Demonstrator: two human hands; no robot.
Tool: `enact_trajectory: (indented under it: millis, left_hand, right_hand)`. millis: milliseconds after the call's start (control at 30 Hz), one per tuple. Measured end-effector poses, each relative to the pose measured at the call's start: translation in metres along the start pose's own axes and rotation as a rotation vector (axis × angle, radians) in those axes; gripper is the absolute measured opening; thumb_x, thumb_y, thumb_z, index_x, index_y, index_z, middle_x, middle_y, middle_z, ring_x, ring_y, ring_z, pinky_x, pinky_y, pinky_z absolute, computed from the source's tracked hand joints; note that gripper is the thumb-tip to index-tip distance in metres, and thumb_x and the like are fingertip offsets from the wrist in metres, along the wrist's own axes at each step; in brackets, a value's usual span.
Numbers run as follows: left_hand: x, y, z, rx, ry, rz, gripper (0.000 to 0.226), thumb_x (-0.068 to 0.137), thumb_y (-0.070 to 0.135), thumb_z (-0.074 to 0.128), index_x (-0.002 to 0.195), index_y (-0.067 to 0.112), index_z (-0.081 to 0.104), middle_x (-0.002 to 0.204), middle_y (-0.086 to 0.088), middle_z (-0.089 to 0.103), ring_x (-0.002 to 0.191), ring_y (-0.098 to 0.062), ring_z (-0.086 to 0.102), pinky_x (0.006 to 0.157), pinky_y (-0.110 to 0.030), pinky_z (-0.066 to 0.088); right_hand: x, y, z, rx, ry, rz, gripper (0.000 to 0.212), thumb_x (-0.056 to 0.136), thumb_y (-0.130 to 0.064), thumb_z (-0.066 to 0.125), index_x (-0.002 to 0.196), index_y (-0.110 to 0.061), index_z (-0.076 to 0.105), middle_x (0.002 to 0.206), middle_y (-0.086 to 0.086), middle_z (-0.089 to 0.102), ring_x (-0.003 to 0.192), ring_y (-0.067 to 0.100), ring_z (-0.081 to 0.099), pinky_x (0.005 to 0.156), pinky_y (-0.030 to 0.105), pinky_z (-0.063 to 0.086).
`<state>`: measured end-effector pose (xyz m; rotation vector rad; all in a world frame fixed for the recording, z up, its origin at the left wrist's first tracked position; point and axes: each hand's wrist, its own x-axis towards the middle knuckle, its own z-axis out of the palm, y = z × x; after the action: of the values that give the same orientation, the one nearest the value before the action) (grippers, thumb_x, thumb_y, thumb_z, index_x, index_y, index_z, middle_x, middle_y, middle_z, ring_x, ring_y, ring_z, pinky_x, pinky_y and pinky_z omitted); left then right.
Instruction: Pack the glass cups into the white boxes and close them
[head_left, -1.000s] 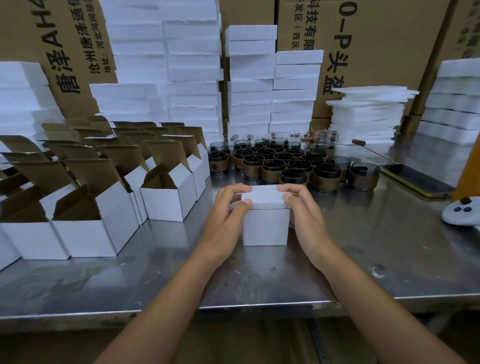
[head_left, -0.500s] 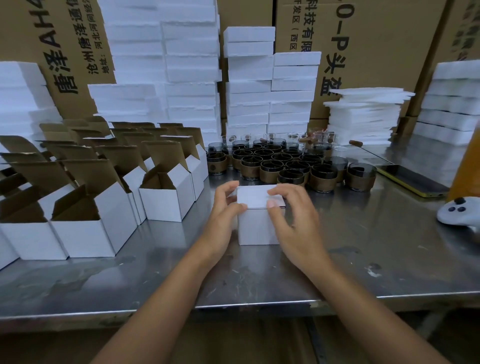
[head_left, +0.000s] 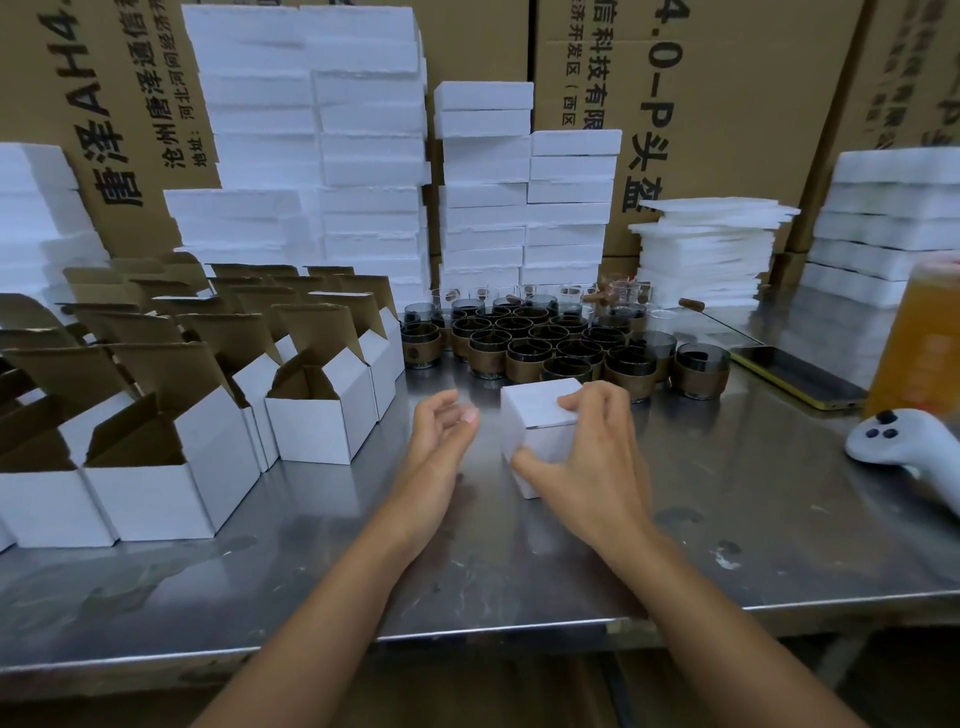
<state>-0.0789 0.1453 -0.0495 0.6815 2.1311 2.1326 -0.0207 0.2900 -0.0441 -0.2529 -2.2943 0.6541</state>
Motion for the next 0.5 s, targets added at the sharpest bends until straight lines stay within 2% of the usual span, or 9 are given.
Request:
enact_trajectory:
  millis: [133, 233, 333, 500]
  left_hand:
    - [0.003, 0.001, -0.001, 0.042, 0.093, 0.02, 0.01, 0.095, 0.038, 0.046, 0.104, 0.04, 0.045, 0.119, 0.005, 0.055, 0.111, -0.007, 0.052, 0.088, -0.026, 0.043]
    - [0.003, 0.002, 0.0, 0.072, 0.169, 0.052, 0.008, 0.096, 0.03, 0.048, 0.1, 0.037, 0.047, 0.113, -0.002, 0.057, 0.107, -0.013, 0.054, 0.093, -0.03, 0.044]
    - [0.003, 0.004, 0.001, 0.067, 0.23, 0.079, 0.01, 0.096, 0.024, 0.049, 0.097, 0.034, 0.048, 0.11, -0.007, 0.059, 0.105, -0.02, 0.055, 0.091, -0.033, 0.044]
    - [0.001, 0.005, 0.002, 0.1, 0.224, 0.102, 0.011, 0.095, 0.021, 0.05, 0.1, 0.03, 0.048, 0.103, -0.002, 0.057, 0.102, -0.021, 0.056, 0.09, -0.034, 0.045]
  right_hand:
    - [0.013, 0.039, -0.027, -0.122, 0.017, 0.091, 0.058, 0.067, -0.042, 0.068, 0.113, -0.018, 0.041, 0.117, -0.003, 0.035, 0.108, 0.019, 0.042, 0.07, 0.029, 0.034]
    - [0.024, 0.069, -0.051, -0.187, 0.04, 0.184, 0.06, 0.068, -0.04, 0.071, 0.115, -0.018, 0.042, 0.12, 0.001, 0.039, 0.111, 0.021, 0.042, 0.071, 0.031, 0.033]
    - [0.034, 0.096, -0.069, -0.253, 0.049, 0.246, 0.062, 0.069, -0.037, 0.074, 0.118, -0.015, 0.042, 0.122, 0.005, 0.041, 0.112, 0.026, 0.043, 0.071, 0.034, 0.035]
    - [0.048, 0.119, -0.081, -0.388, 0.058, 0.306, 0.064, 0.075, -0.038, 0.074, 0.123, -0.012, 0.041, 0.13, 0.012, 0.04, 0.115, 0.034, 0.043, 0.076, 0.043, 0.042]
